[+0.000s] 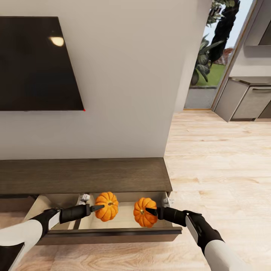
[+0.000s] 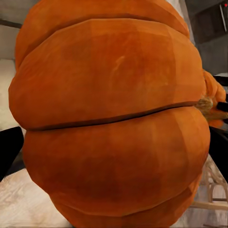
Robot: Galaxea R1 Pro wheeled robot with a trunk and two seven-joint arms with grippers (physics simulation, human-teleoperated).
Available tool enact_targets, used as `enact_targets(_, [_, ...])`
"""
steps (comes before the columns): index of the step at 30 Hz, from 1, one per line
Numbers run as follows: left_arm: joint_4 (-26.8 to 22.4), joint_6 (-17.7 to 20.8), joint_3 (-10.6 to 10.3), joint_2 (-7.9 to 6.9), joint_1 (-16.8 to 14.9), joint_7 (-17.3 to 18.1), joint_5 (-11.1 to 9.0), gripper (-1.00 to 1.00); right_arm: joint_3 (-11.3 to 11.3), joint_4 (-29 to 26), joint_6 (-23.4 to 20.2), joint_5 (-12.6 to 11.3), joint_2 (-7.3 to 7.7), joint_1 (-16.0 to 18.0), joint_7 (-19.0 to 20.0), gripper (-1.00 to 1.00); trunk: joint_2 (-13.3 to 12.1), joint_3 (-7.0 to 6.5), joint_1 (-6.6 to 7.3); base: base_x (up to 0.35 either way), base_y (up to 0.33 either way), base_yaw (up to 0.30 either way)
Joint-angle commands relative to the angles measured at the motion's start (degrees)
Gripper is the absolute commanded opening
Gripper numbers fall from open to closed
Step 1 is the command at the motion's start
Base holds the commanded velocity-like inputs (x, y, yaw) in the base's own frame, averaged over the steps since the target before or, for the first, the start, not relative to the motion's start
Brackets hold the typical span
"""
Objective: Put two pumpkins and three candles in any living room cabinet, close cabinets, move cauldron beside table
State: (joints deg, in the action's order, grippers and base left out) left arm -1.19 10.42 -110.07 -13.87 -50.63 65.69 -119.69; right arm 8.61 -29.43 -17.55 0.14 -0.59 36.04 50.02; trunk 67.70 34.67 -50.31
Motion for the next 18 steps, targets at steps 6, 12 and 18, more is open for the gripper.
enact_targets(6, [-1.06, -1.12, 0.82, -0.16, 0.09, -2.05, -0.09, -1.0, 0.16, 0.07, 0.14, -0.3, 0.15, 0.0, -0.43, -1.0, 0.0, 0.0, 0.0, 0.0, 0.0, 0.0])
enact_targets(12, [-1.0, -1.18, 0.82, -0.36, 0.09, -2.35, -0.07, -1.0, 0.17, 0.08, 0.15, -0.31, -0.04, 0.0, -0.45, -1.0, 0.0, 0.0, 0.0, 0.085, 0.0, 0.0])
enact_targets(18, [-0.97, -1.8, 0.82, -0.4, 1.16, -2.41, -0.1, -1.0, 0.17, 0.16, 0.15, -0.4, -0.21, 0.0, -0.54, -1.0, 0.0, 0.0, 0.0, 0.1, 0.0, 0.0])
